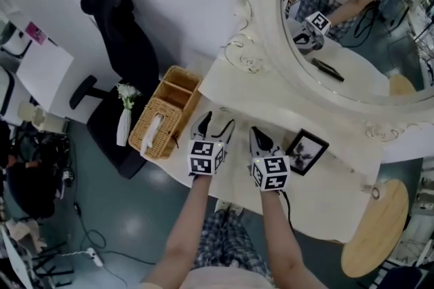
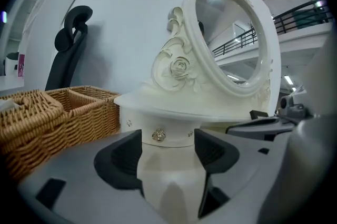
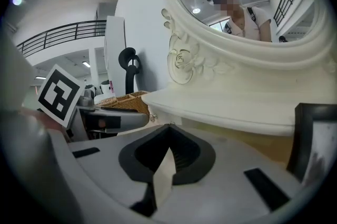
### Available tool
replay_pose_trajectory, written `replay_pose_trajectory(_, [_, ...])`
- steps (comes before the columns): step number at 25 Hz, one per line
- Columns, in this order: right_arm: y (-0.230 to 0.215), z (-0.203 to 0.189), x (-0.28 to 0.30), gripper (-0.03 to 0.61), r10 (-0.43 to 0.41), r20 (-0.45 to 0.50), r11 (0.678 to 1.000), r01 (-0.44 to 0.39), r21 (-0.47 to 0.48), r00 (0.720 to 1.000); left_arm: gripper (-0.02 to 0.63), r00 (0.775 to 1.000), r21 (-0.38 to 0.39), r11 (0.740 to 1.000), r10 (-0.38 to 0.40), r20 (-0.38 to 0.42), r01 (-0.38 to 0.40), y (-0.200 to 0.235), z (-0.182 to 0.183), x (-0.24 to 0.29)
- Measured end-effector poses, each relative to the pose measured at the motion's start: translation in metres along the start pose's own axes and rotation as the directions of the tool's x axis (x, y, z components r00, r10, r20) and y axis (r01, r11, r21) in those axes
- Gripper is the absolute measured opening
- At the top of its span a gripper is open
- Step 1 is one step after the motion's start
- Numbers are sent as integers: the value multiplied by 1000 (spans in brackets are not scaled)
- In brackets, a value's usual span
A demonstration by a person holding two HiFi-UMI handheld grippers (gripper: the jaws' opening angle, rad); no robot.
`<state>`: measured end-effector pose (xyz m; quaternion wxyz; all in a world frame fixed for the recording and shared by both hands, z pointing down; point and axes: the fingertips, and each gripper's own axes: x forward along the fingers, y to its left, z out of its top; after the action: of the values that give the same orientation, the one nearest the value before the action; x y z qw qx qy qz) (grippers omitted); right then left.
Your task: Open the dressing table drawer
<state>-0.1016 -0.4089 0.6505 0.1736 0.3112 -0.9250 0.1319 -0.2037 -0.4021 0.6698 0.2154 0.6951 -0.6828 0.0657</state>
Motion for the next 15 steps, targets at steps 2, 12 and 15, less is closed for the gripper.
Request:
replay_pose_trajectory(2, [-3,-2,3,17,0,-8,1000,0,-6,1000,324,1000,5,1000,6,-17,-6,2,-2,8])
replay_pose_trajectory(12, [-18,-7,7,17,-21,-40,1000,21,13,999,205,993,44,998,39,-113,-34,12,-18,35])
replay_pose_trajectory(15, [-20,-7,8,17,-22,-42,1000,23,17,999,170,990,61,997,55,-126,-48,15,-17,37])
